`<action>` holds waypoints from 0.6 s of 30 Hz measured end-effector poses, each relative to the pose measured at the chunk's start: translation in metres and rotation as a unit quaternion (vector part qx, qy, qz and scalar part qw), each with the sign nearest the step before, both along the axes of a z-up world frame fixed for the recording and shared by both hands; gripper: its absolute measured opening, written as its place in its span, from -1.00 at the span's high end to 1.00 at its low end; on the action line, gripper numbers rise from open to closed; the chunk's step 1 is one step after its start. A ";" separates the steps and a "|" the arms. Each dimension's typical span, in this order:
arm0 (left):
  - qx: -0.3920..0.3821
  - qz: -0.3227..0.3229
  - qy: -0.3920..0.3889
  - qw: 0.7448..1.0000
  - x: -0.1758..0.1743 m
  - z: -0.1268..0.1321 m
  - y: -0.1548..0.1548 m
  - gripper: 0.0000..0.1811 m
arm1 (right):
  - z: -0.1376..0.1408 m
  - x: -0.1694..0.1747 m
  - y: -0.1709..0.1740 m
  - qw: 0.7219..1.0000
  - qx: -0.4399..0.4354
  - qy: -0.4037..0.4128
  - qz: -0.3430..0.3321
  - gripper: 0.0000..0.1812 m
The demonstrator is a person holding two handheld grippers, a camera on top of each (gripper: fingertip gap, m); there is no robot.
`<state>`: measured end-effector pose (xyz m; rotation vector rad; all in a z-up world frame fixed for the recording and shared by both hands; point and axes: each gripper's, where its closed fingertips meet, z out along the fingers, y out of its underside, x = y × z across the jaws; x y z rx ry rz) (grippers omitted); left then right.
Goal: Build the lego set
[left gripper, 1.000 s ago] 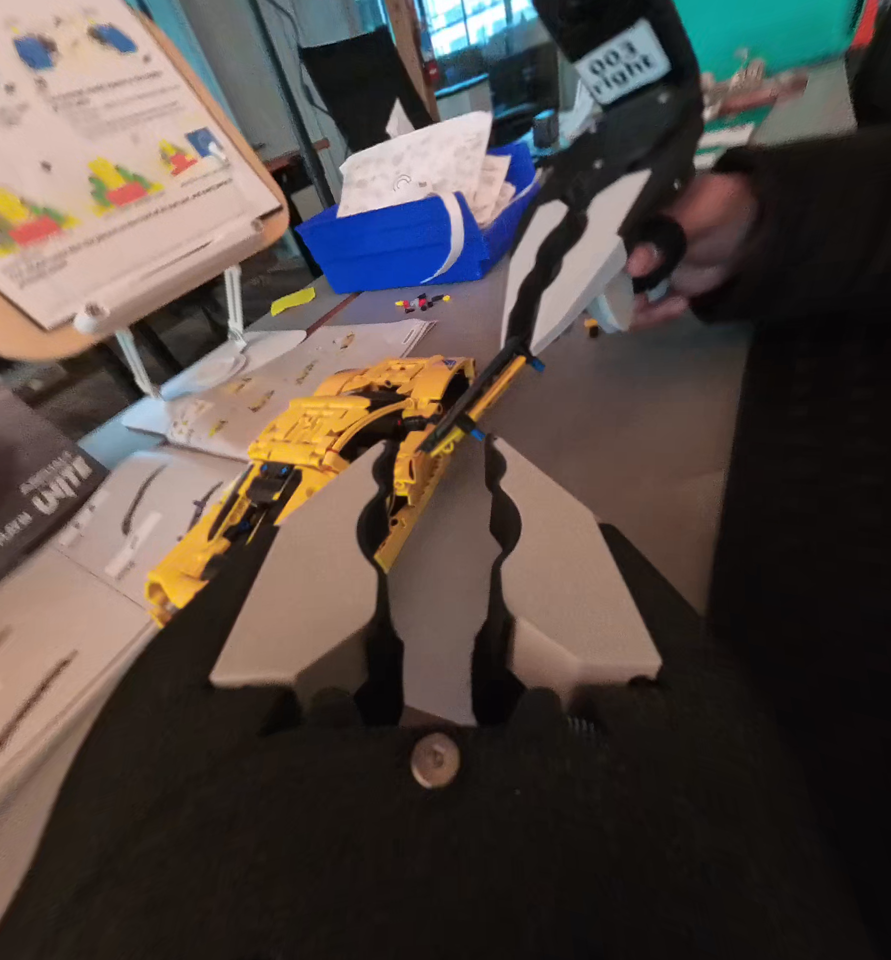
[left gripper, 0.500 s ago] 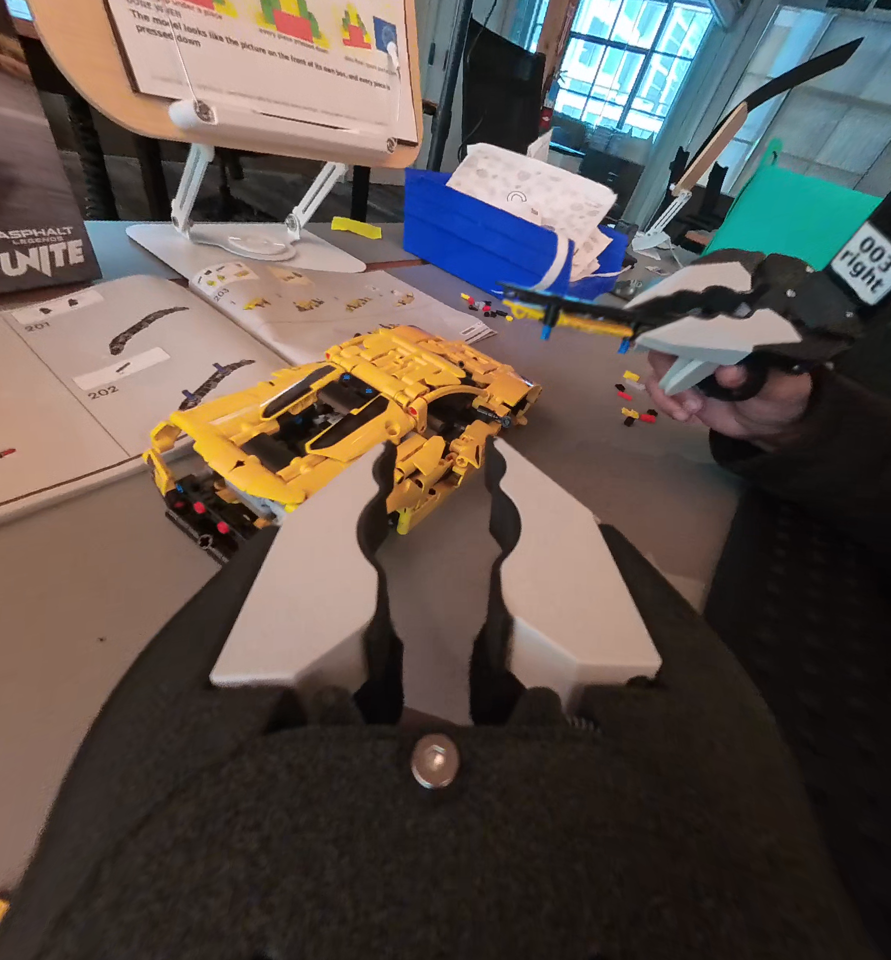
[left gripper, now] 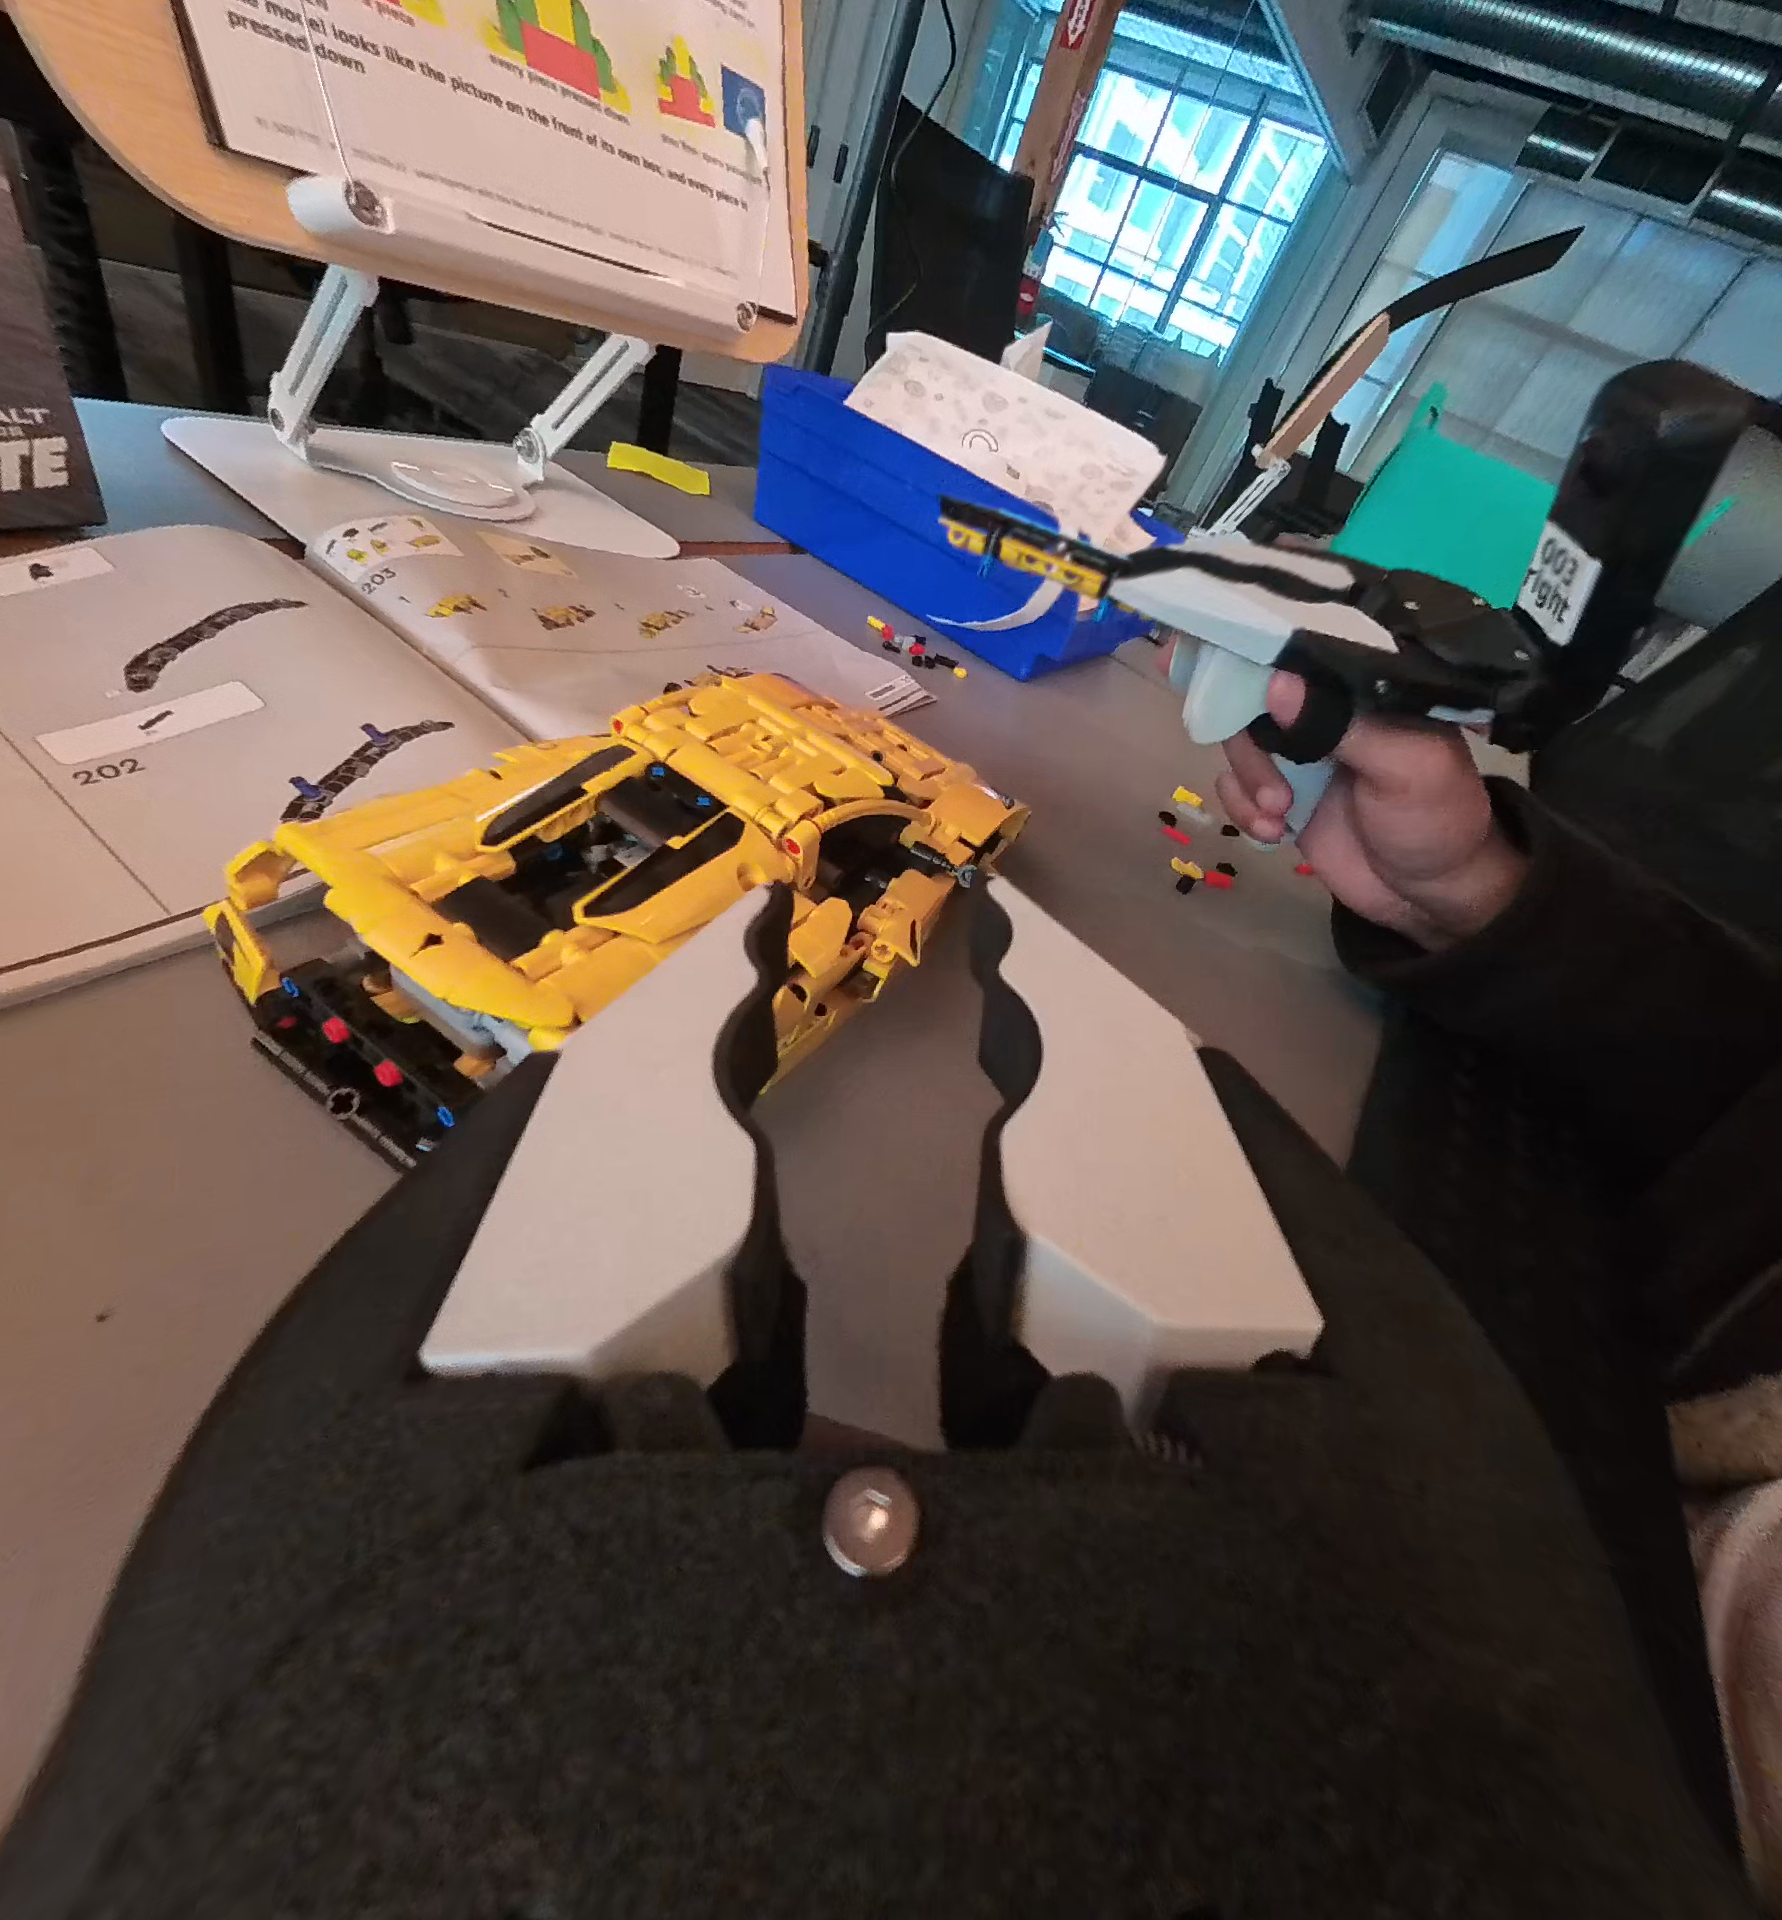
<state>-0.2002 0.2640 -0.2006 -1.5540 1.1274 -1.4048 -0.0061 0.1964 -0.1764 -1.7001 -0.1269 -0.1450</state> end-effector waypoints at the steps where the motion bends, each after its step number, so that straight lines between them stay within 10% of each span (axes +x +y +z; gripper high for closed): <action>1: -0.005 -0.003 -0.002 1.000 0.001 0.001 0.000 0.62 | -0.001 0.003 0.000 1.000 -0.003 0.010 -0.005 0.83; 11: -0.045 -0.024 -0.016 0.999 0.006 0.004 0.003 0.62 | -0.002 0.012 -0.001 0.994 0.005 0.106 0.005 0.83; 18: -0.044 -0.022 -0.021 0.999 0.003 0.006 0.004 0.63 | -0.015 -0.147 -0.037 0.906 -0.072 0.099 0.405 0.83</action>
